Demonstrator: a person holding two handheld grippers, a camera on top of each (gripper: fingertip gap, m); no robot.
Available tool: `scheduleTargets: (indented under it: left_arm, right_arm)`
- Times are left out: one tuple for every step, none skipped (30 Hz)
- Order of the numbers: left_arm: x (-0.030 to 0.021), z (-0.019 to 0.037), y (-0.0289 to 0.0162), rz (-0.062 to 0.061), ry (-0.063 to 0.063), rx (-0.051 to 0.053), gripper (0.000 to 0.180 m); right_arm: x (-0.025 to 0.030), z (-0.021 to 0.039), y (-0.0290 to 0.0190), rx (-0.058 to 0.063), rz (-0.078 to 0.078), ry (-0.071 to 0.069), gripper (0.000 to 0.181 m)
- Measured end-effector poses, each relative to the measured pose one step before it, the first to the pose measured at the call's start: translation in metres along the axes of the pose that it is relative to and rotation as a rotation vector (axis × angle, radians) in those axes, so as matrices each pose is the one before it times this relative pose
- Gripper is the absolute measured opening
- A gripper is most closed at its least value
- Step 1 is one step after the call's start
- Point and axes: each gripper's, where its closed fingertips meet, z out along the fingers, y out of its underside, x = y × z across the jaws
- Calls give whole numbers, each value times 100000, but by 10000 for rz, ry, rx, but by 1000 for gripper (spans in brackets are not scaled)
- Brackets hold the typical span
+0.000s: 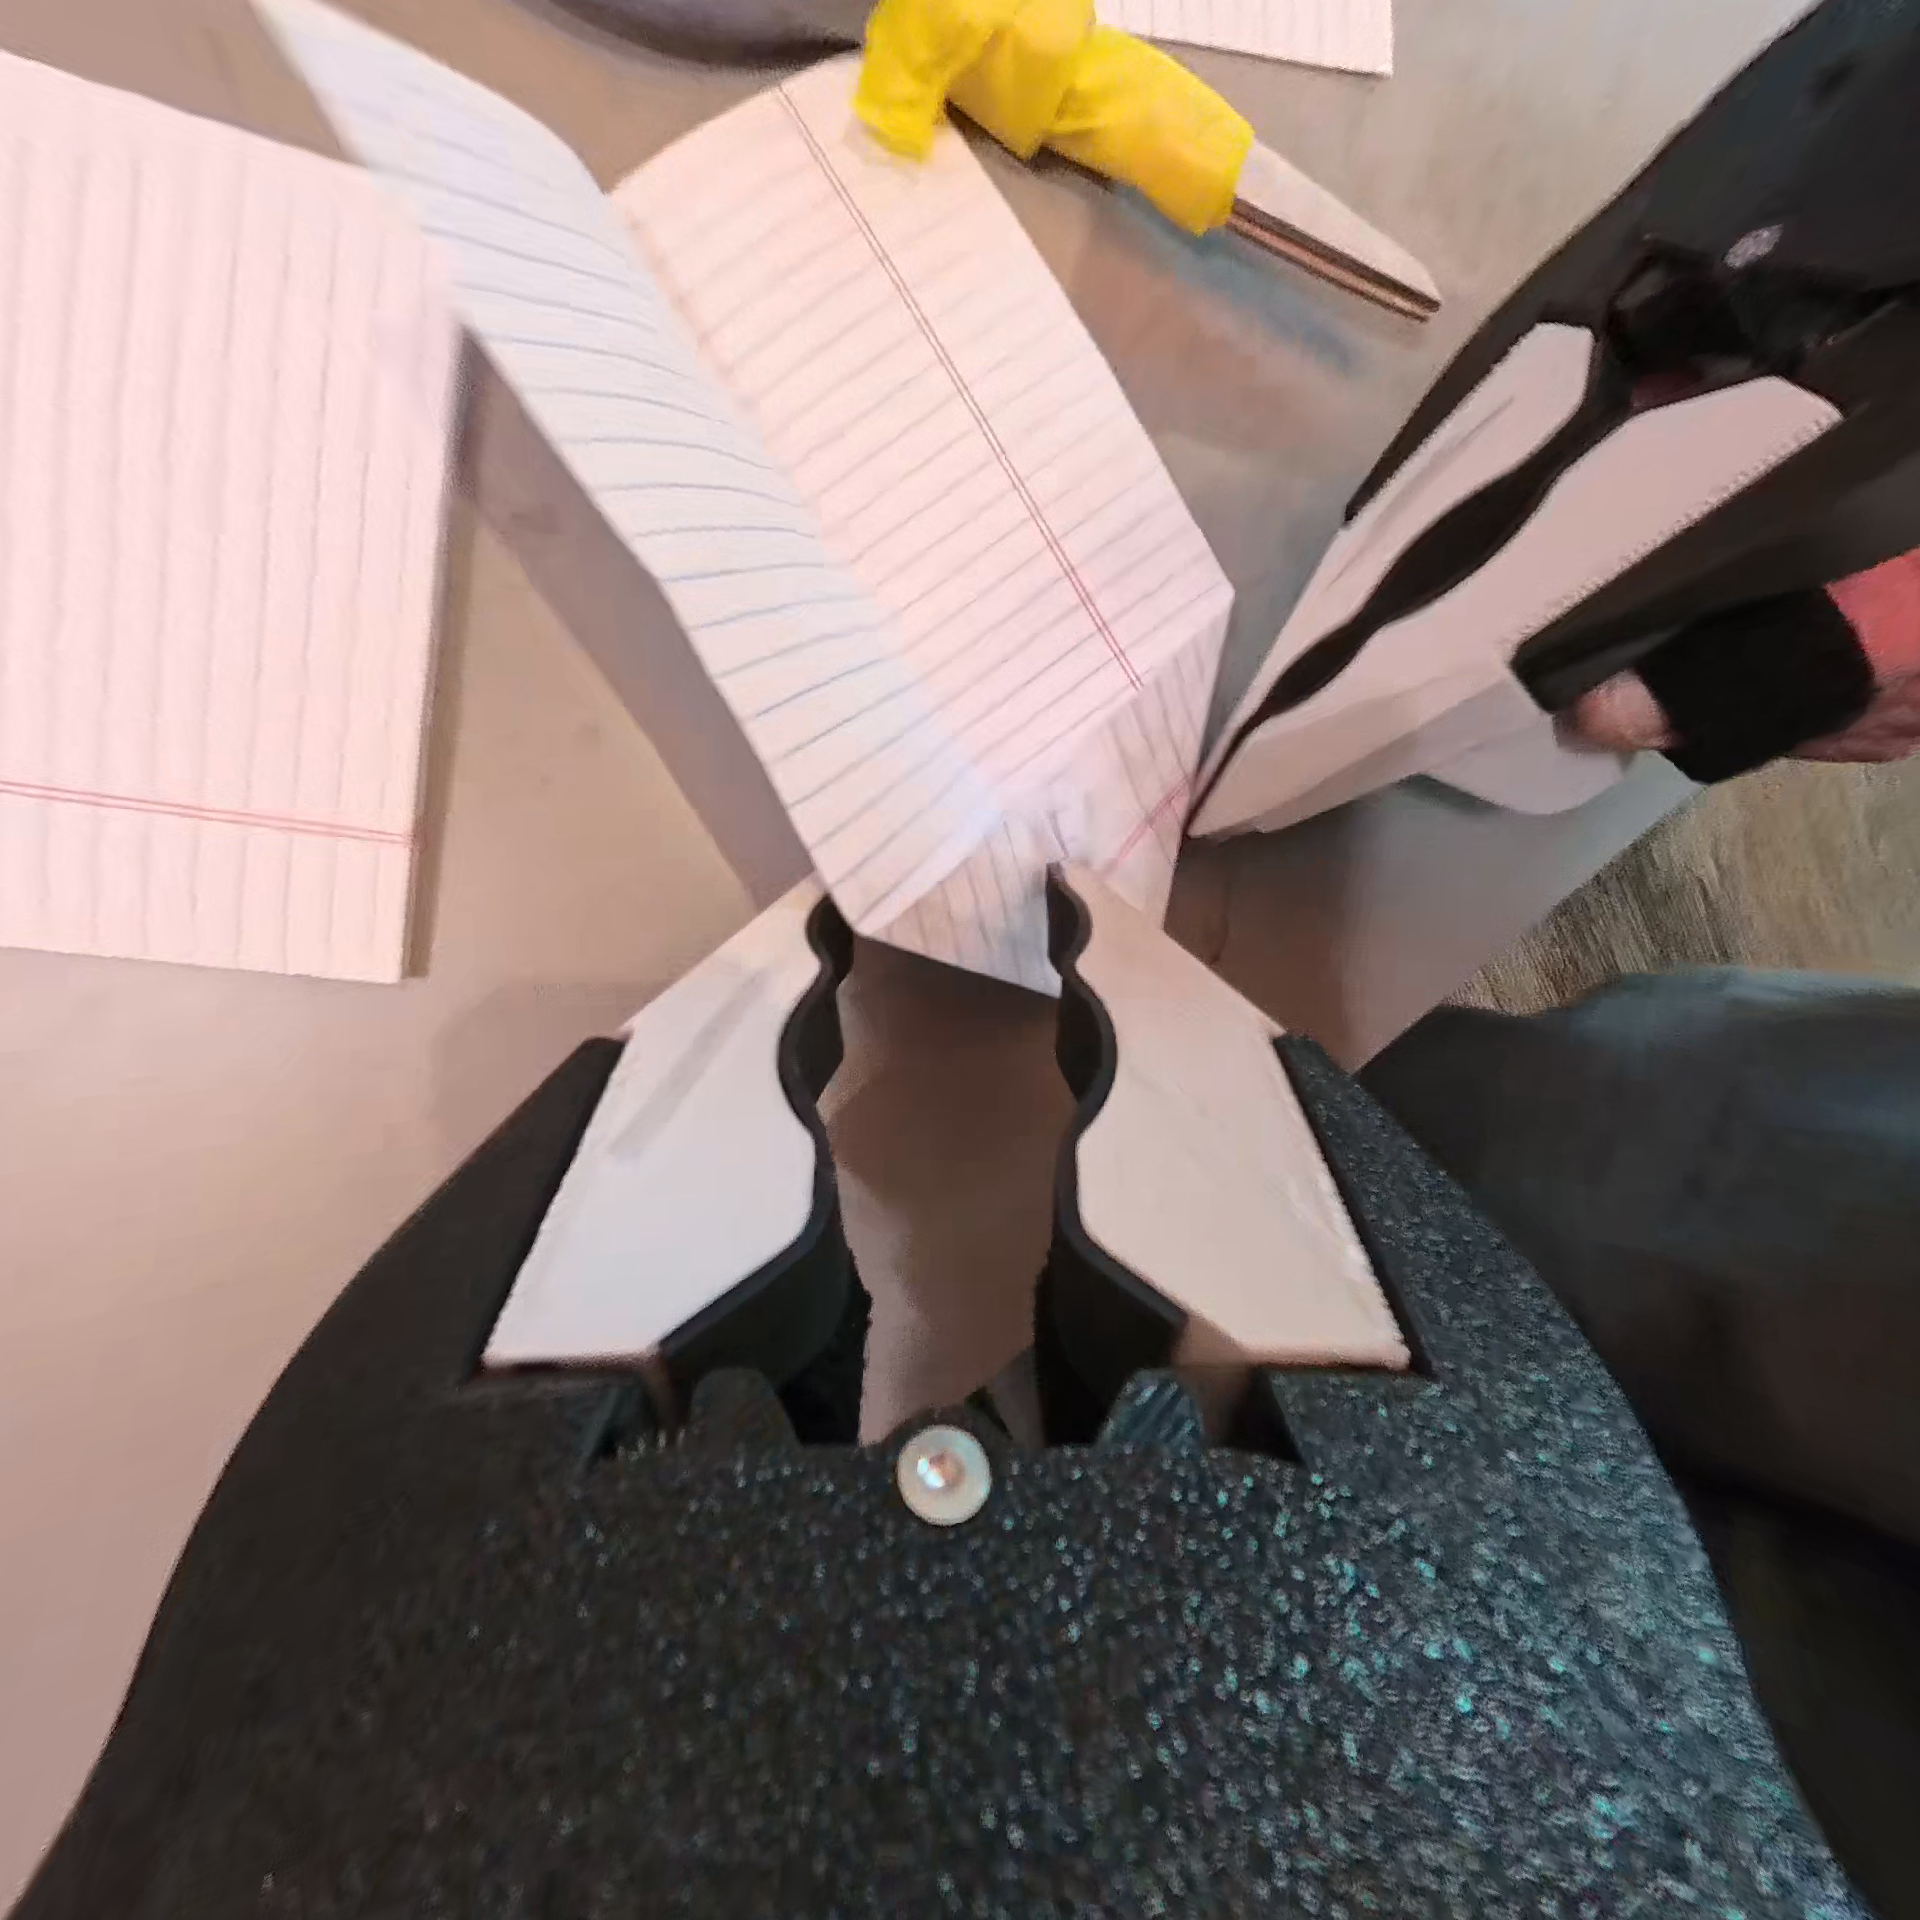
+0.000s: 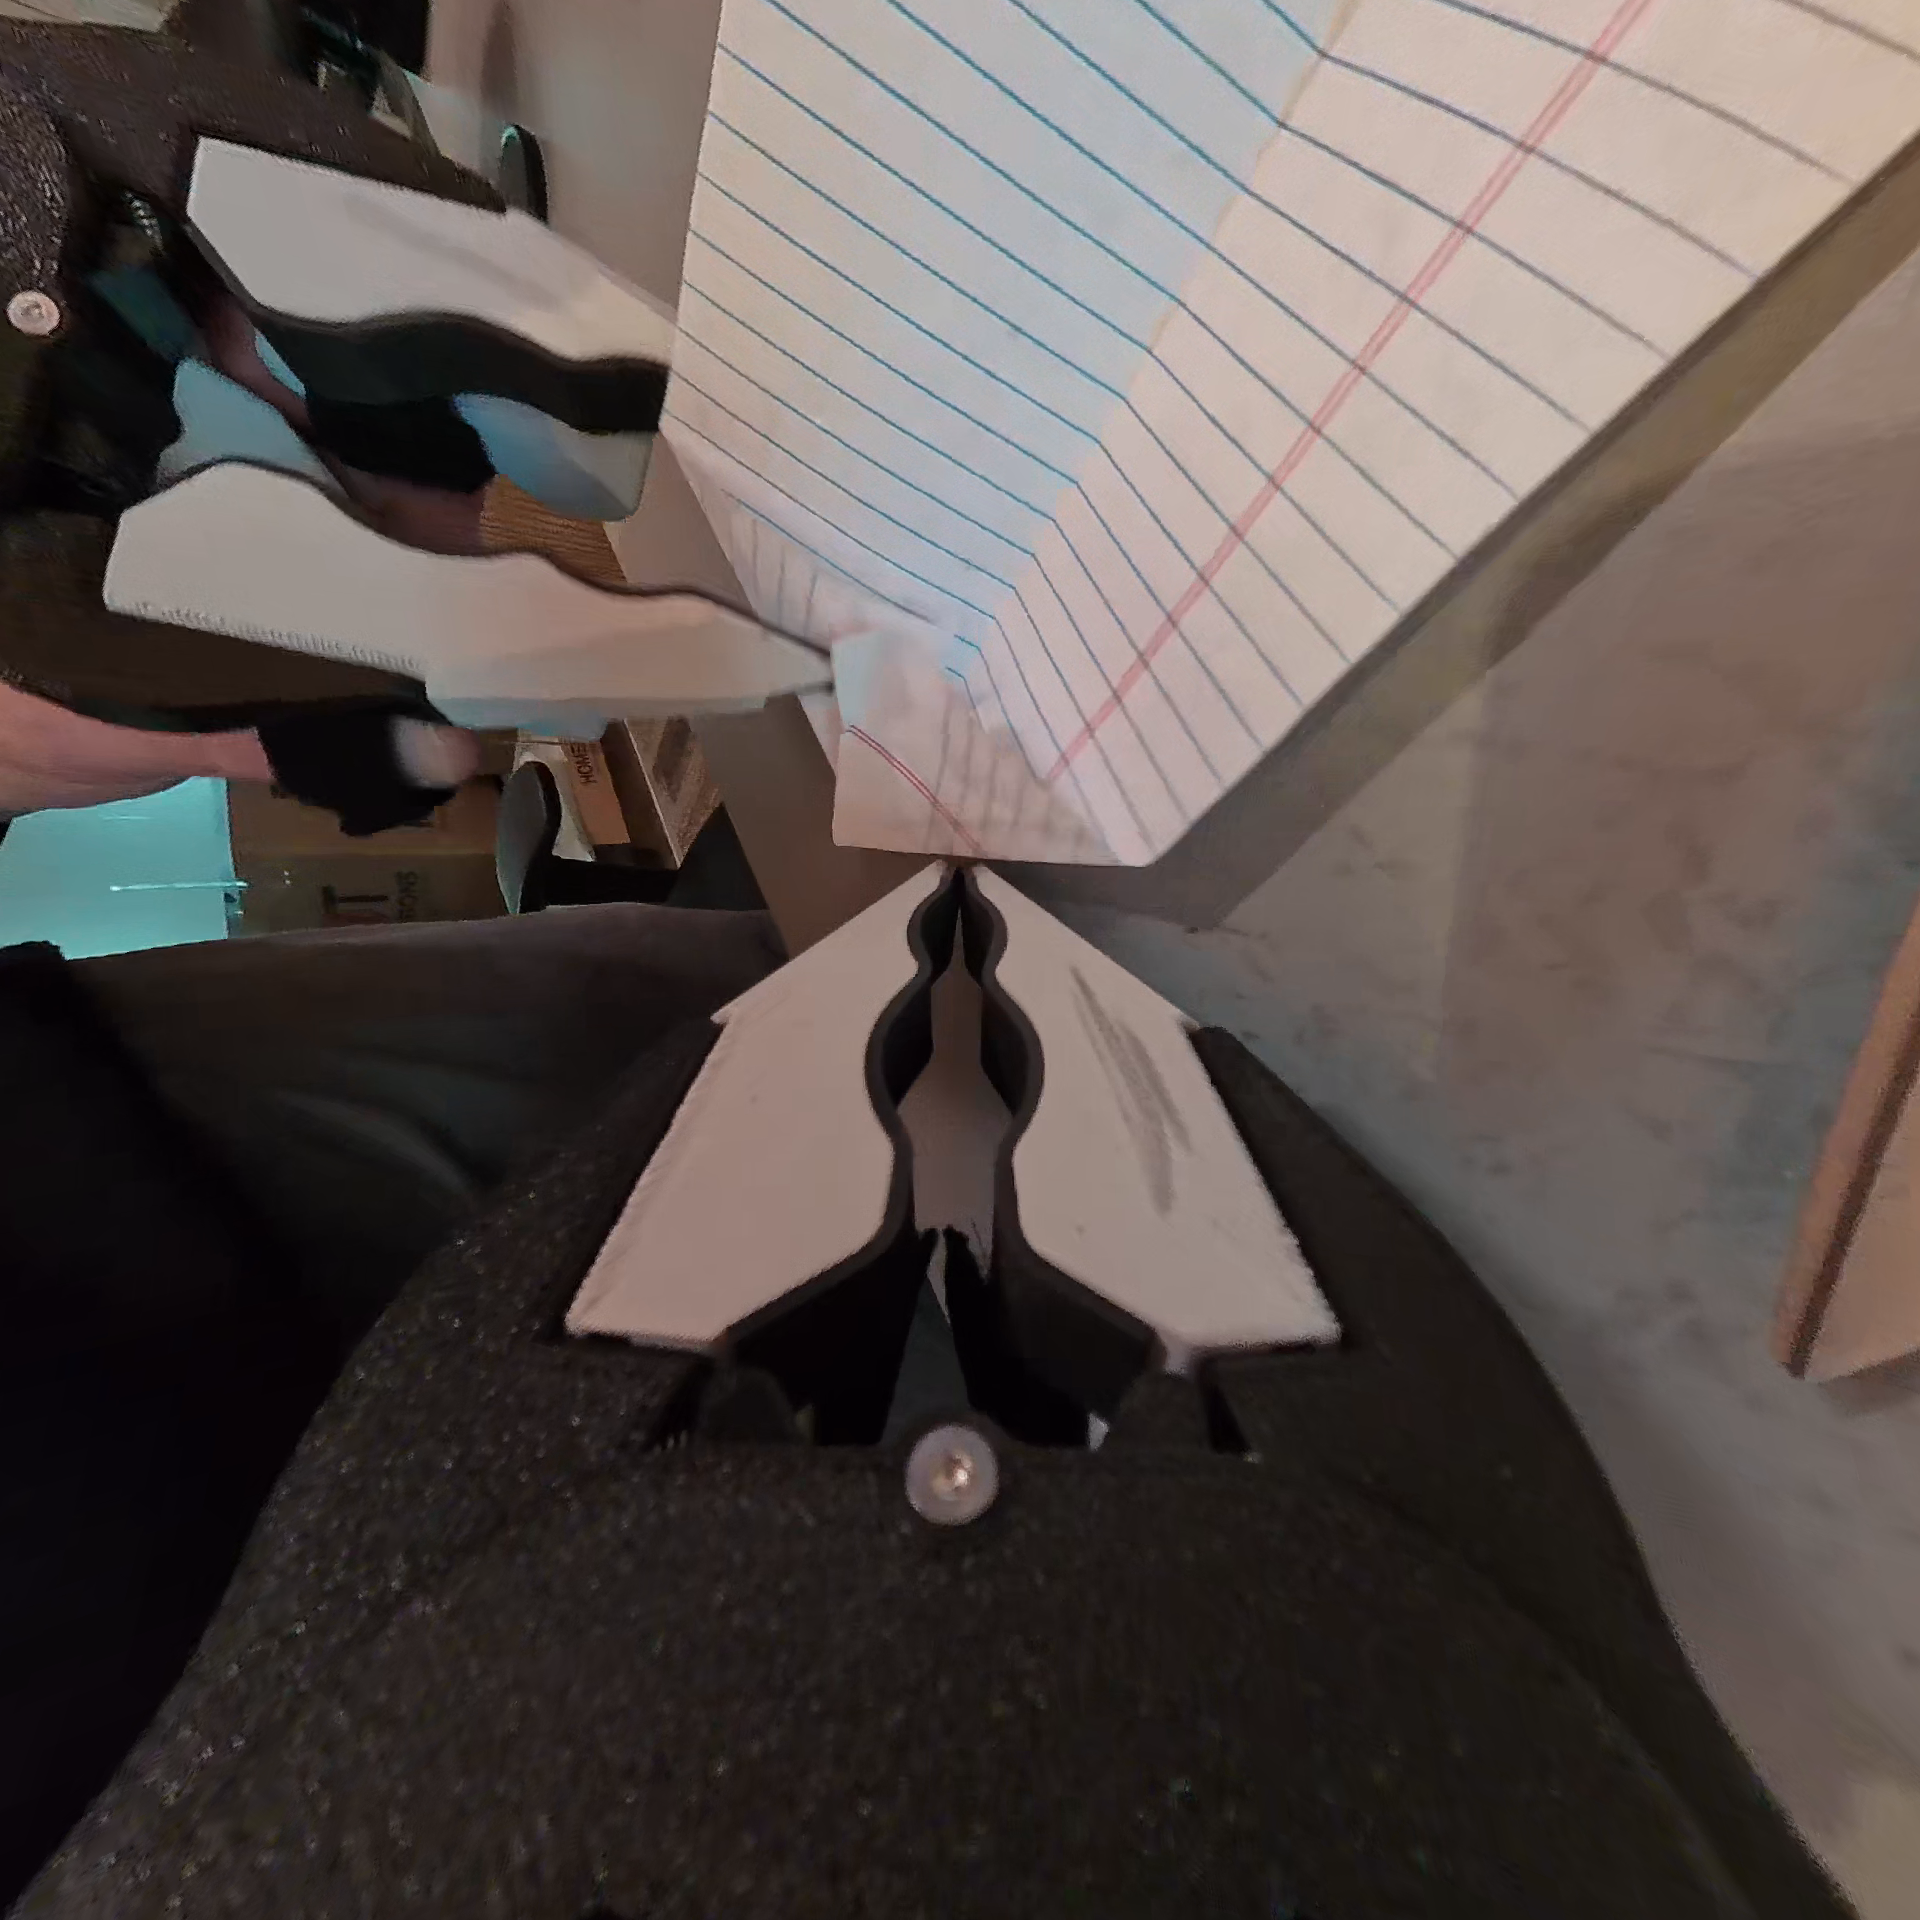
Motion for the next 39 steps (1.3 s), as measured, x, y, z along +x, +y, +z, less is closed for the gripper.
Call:
scheduleTargets:
  left_arm:
    - [397, 244, 273, 91, 67, -188, 37]
    - [129, 212, 272, 151, -164, -167, 37]
    - [-77, 278, 385, 99, -271, -254, 32]
    - [138, 270, 273, 38, -48, -180, 29]
    - [233, 86, -135, 24, 65, 63, 26]
    - [0, 81, 70, 71, -37, -93, 14]
    - [-78, 32, 8, 107, -32, -48, 8]
    - [186, -99, -197, 86, 183, 91, 4]
    - [83, -173, -111, 70, 139, 47, 1]
    - [-166, -163, 46, 33, 14, -39, 0]
    - [-114, -160, 16, 27, 88, -7, 0]
    - [-96, -192, -26, 80, 117, 32, 0]
    - [-255, -225, 19, 169, 4, -17, 0]
    - [-162, -168, 83, 266, 54, -73, 0]
    - [140, -135, 29, 310, 240, -49, 0]
    - [-50, -91, 133, 302, 111, -125, 0]
    - [-203, -31, 259, 303, 27, -206, 0]
    - [75, -6, 174, 261, 222, -151, 0]
    - [114, -16, 20, 217, 253, -42, 0]
    - [-276, -31, 85, 163, 13, -96, 0]
    - [137, -12, 63, 170, 286, -83, 0]
    - [488, -4, 42, 170, 487, -64, 0]
    - [6, 34, 124, 179, 139, -123, 0]
    - [-67, 26, 136, 173, 87, -133, 0]
    - [314, 30, 52, 89, 344, -54, 0]
    - [156, 26, -39, 10, 241, 9, 0]
    - [-363, 4, 50, 18, -87, -51, 0]
    - [-107, -6, 59, 38, 83, -48, 0]
    - [133, 23, 9, -52, 250, -17, 0]
    - [-158, 23, -2, 11, 23, -13, 0]
    - [-282, 45, 54, 76, -79, -52, 0]
    - [47, 71, 50, 57, 125, -56, 0]
    - [134, 65, -19, 7, 164, -25, 0]
    - [-289, 51, 34, 36, -124, -56, 0]
    - [-303, 4, -12, 44, -150, -30, 0]
    - [-90, -29, -112, -56, -16, 50, 0]
    - [-181, -8, -138, -98, -94, 74, 0]
    - [-186, 0, -95, -38, -146, 80, 0]
    - [100, 38, -17, -17, 0, 45, 0]
  right_arm:
    - [5, 151, 121, -54, 47, -26, 0]
    - [-97, 113, -7, 24, 55, -48, 0]
    - [-80, 92, 21, 6, 8, 18, 0]
    - [-138, 112, 151, -81, -70, 30, 0]
    - [-222, 161, 222, -112, -68, -12, 0]
    - [-343, 159, 250, -114, -45, -109, 0]
    - [-469, -7, -41, 55, -86, -155, 0]
    - [-357, -195, -237, 146, -64, -56, 0]
    - [-397, -235, -182, 60, -35, -84, 0]
    - [-436, -262, -121, 6, -101, -88, 0]
    - [-335, -377, -318, 119, -322, 51, 0]
    - [-382, -382, -368, 141, -469, 62, 0]
    - [-504, -284, -259, 43, -555, -25, 1]
    - [-167, -191, -183, -23, -650, 213, 1]
    - [-91, -46, -153, -60, -679, 244, 1]
    - [-398, 110, -177, -65, -611, -10, 1]
    - [-81, 195, -231, -79, -576, 200, 0]
    - [-18, 207, -388, 4, -773, 308, 0]
    - [22, 309, -277, -82, -811, 343, 1]
    - [45, 423, -56, -188, -756, 323, 4]
    - [169, 438, 43, -183, -635, 355, 4]
    - [53, 431, 18, -89, -542, 253, 6]
    - [178, 383, 17, -31, -456, 316, 9]
    - [106, 370, 33, -24, -402, 271, 12]
    - [131, 331, 68, -48, -356, 285, 15]
    - [22, 260, 79, -69, -323, 209, 19]
    - [24, 220, 49, -31, -256, 203, 24]
    - [41, 189, 60, -10, -211, 216, 32]
    - [-80, 206, 123, -45, -218, 141, 34]
    - [-87, 260, 291, -153, -194, 151, 38]
    - [167, 327, 435, -235, -114, 319, 39]
    - [63, 318, 491, -254, -146, 254, 39]
    - [-197, 222, 311, -112, -92, 51, 39]
    - [-222, 185, 205, -37, 97, -34, 39]
    - [-77, 60, -4, 102, 218, -9, 38]
    - [-73, 28, 21, 63, 179, -32, 36]
    - [-51, 23, -1, 41, 81, -16, 35]
    - [26, 30, -35, 0, 44, 26, 35]
    - [89, 46, -25, -15, 97, 44, 33]
